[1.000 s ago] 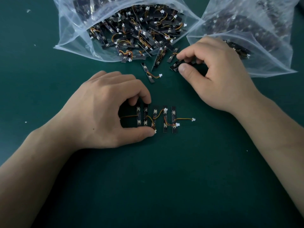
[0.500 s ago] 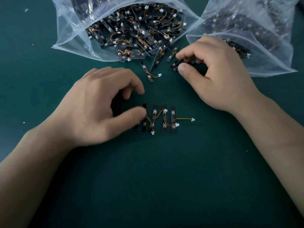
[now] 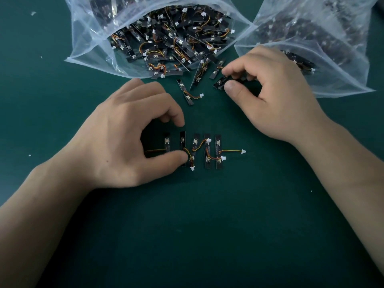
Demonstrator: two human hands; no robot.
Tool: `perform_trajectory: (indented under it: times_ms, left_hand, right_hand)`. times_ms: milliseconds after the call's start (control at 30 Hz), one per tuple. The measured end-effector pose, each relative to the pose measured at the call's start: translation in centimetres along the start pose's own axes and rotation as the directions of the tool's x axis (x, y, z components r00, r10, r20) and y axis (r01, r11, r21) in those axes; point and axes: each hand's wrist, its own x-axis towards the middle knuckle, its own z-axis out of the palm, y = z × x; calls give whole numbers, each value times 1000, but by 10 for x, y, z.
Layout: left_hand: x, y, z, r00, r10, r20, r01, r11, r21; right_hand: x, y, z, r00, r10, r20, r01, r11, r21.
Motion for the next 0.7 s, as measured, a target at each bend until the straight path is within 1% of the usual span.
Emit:
perform_trajectory:
  times_ms: [200, 333, 433, 500, 600, 633, 700]
  left_hand:
    - [-1, 0, 2, 999, 20, 32, -22, 998, 53]
    - [-1, 0, 3, 999, 31, 19, -32, 998, 45]
    - [0, -1, 2, 1000, 14, 5, -14, 1000, 5]
    - [6, -3, 2, 998, -23, -66, 22, 1000, -17]
    - [22, -8, 3, 967, -87, -240, 96, 995, 26]
    - [27, -8, 4, 960, -93, -264, 110, 993, 48]
    - [38, -9, 7, 962, -87, -259, 112, 990, 86]
  right_hand:
    - [0, 0, 0, 1000, 7, 5, -7, 1000, -4]
    - [-1, -1, -1, 1000, 8, 5, -8, 1000, -3]
    - [0, -1, -1, 1000, 6, 9, -6, 1000, 0]
    - [0, -1, -1, 1000, 0, 11, 0, 1000, -2]
    - [0, -2, -2, 1000, -13, -3, 13, 1000, -16]
    - [-1, -2, -2, 1000, -23, -8, 23, 999, -23]
    - [-2, -3, -1, 998, -48, -28, 47, 998, -38]
